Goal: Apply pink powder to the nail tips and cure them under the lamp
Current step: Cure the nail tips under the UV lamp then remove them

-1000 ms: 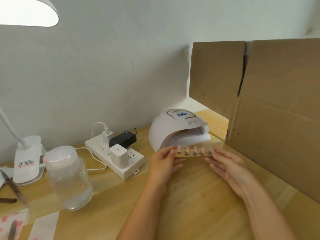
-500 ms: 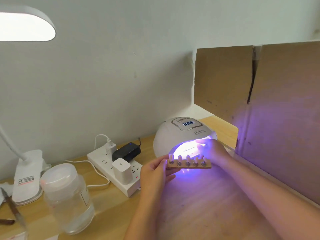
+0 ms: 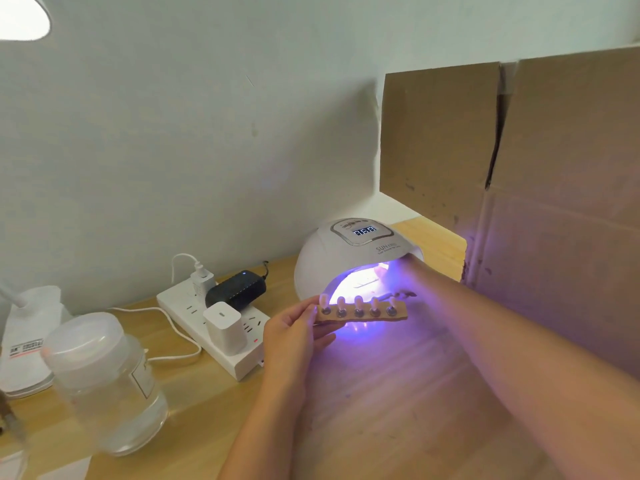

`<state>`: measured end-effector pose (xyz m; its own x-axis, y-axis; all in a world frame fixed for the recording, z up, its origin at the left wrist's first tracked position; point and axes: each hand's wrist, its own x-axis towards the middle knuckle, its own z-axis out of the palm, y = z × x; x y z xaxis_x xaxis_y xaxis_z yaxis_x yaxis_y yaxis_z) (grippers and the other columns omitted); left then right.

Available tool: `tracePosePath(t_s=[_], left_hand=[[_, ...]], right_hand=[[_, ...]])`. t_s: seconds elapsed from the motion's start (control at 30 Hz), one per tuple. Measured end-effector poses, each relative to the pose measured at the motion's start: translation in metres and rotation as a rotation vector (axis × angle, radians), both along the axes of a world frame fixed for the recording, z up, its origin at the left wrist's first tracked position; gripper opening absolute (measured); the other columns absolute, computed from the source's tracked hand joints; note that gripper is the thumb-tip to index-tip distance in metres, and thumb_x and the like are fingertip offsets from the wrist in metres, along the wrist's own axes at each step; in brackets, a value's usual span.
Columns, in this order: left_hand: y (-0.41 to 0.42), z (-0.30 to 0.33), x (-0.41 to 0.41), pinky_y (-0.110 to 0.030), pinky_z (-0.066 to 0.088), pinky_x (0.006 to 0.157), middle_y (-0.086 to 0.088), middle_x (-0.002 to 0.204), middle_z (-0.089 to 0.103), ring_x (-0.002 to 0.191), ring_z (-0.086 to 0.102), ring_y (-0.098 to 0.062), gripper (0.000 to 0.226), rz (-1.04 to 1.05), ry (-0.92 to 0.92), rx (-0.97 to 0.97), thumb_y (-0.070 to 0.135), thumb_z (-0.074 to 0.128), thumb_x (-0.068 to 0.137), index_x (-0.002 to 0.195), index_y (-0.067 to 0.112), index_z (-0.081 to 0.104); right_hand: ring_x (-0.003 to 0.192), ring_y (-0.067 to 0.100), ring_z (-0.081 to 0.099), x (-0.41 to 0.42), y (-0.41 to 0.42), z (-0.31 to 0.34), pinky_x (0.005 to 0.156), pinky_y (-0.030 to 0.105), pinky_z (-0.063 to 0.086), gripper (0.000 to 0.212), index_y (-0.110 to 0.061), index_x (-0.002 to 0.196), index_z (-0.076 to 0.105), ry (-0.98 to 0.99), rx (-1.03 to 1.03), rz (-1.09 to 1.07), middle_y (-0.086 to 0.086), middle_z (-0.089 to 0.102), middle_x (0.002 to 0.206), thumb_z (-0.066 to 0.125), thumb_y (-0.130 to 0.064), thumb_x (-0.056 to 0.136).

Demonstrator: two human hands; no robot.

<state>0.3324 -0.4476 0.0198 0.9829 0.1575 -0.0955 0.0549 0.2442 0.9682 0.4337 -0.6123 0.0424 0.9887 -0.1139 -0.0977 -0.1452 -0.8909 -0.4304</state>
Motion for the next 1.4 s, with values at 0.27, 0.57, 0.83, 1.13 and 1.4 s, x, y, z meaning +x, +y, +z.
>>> tracePosePath(t_s=[0.27, 0.57, 0.83, 1.13, 1.4], left_hand=[[0.000, 0.000, 0.002, -0.016, 0.050, 0.050, -0.003, 0.071, 0.072, 0.070, 0.070, -0.013, 0.034, 0.008, -0.003, -0.008, 0.004, 0.040, 0.094, 0.082, 0.019, 0.068], [0.002, -0.001, 0.004, -0.017, 0.050, 0.047, -0.006, 0.073, 0.071, 0.072, 0.070, -0.018, 0.030, 0.043, 0.029, -0.058, 0.003, 0.041, 0.094, 0.084, 0.015, 0.066], [0.003, -0.001, 0.004, -0.017, 0.050, 0.046, 0.001, 0.062, 0.070, 0.061, 0.069, -0.013, 0.031, 0.046, 0.028, -0.085, 0.003, 0.041, 0.094, 0.082, 0.016, 0.066], [0.002, 0.000, 0.003, -0.017, 0.050, 0.046, 0.001, 0.063, 0.070, 0.062, 0.069, -0.013, 0.030, 0.039, 0.029, -0.084, 0.003, 0.041, 0.094, 0.083, 0.015, 0.066], [0.003, 0.000, 0.003, -0.018, 0.050, 0.047, 0.000, 0.067, 0.071, 0.064, 0.069, -0.014, 0.027, 0.039, 0.031, -0.096, 0.004, 0.044, 0.094, 0.084, 0.014, 0.067]], right_hand=[[0.057, 0.023, 0.058, 0.005, 0.012, -0.017, 0.055, 0.022, 0.043, 0.024, -0.008, 0.072, 0.057, -0.131, 0.349, -0.260, 0.003, 0.062, 0.059, 0.047, -0.016, 0.092], [0.072, 0.021, 0.050, 0.002, 0.010, -0.021, 0.052, 0.022, 0.035, 0.014, -0.009, 0.086, 0.050, -0.197, 0.386, -0.213, 0.008, 0.055, 0.081, 0.052, -0.022, 0.092], [0.082, 0.020, 0.052, 0.005, 0.005, -0.021, 0.084, 0.031, 0.044, 0.015, -0.008, 0.088, 0.049, -0.144, 0.251, -0.139, 0.012, 0.057, 0.086, 0.054, -0.022, 0.092], [0.076, 0.022, 0.053, 0.008, 0.011, -0.010, 0.070, 0.024, 0.041, 0.031, -0.012, 0.072, 0.048, 0.033, 0.031, -0.129, 0.001, 0.051, 0.069, 0.050, -0.035, 0.093], [0.100, 0.023, 0.052, 0.013, 0.009, -0.013, 0.078, 0.027, 0.047, 0.024, -0.011, 0.109, 0.051, -0.033, -0.062, -0.014, 0.010, 0.057, 0.120, 0.050, -0.030, 0.094]])
